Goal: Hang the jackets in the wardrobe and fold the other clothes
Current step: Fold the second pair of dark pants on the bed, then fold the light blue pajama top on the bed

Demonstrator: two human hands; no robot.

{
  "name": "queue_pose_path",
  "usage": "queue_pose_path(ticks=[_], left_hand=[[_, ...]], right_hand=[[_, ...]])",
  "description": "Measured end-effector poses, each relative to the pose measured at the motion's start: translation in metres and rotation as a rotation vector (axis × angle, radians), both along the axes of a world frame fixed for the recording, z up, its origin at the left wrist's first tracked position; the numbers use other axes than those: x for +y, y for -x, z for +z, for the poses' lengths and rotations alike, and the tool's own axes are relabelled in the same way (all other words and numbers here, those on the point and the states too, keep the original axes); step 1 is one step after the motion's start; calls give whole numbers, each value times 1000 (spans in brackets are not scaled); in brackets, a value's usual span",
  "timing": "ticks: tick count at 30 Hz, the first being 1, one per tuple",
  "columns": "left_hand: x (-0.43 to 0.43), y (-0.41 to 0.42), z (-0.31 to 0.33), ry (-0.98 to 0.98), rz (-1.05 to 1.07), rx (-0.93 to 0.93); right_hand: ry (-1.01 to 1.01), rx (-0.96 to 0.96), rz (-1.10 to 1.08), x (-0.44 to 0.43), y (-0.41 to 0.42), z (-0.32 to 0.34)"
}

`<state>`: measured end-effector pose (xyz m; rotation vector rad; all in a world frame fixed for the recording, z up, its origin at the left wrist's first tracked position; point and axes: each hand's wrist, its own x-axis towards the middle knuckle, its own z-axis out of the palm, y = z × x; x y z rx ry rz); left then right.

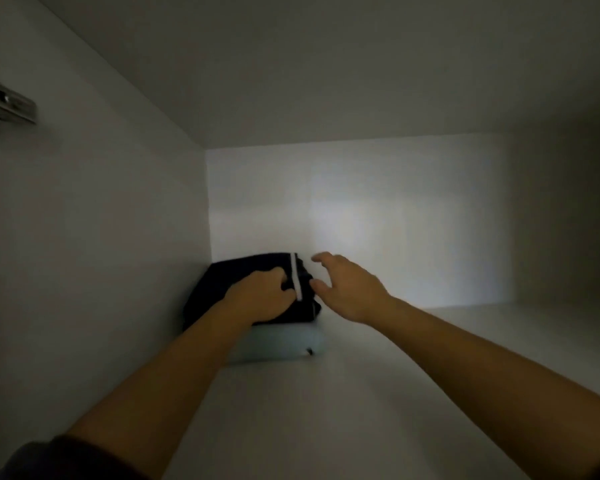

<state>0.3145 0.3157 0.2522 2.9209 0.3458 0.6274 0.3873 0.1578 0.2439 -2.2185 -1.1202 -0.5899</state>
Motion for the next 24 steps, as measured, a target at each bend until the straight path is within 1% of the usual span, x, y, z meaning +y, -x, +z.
queue_pose_path(ticks=[1, 2, 4, 6, 10, 14, 16, 17, 20, 22, 24], left_hand=[[-19, 13, 0, 8, -41, -28], [-39, 26, -3, 32, -88, -54], [-78, 56, -11, 119, -184, -116], [-117, 86, -28, 217, -272, -200], [-214, 138, -81, 373, -456, -460], [-322, 186, -145, 579, -657, -532], [-385, 218, -181, 707, -787, -503], [-419, 236, -199, 770, -843, -458], [-530, 297, -254, 901, -976, -249], [-601, 335, -279, 928, -1073, -111], [-671, 374, -295, 865, -1198, 10]], right_hand=[[35, -132, -63, -18, 18, -8], [61, -208, -119, -36, 36, -16], [77, -270, -196, -78, 71, -36], [55, -282, -247, -128, 107, -57], [-22, -217, -359, -234, 182, -100], [-55, -181, -511, -337, 265, -145], [-67, -169, -586, -394, 315, -170], [-72, -166, -632, -424, 342, -183], [-63, -106, -788, -523, 429, -221], [-45, -71, -929, -587, 485, -240], [-40, -22, -1101, -649, 545, -255]])
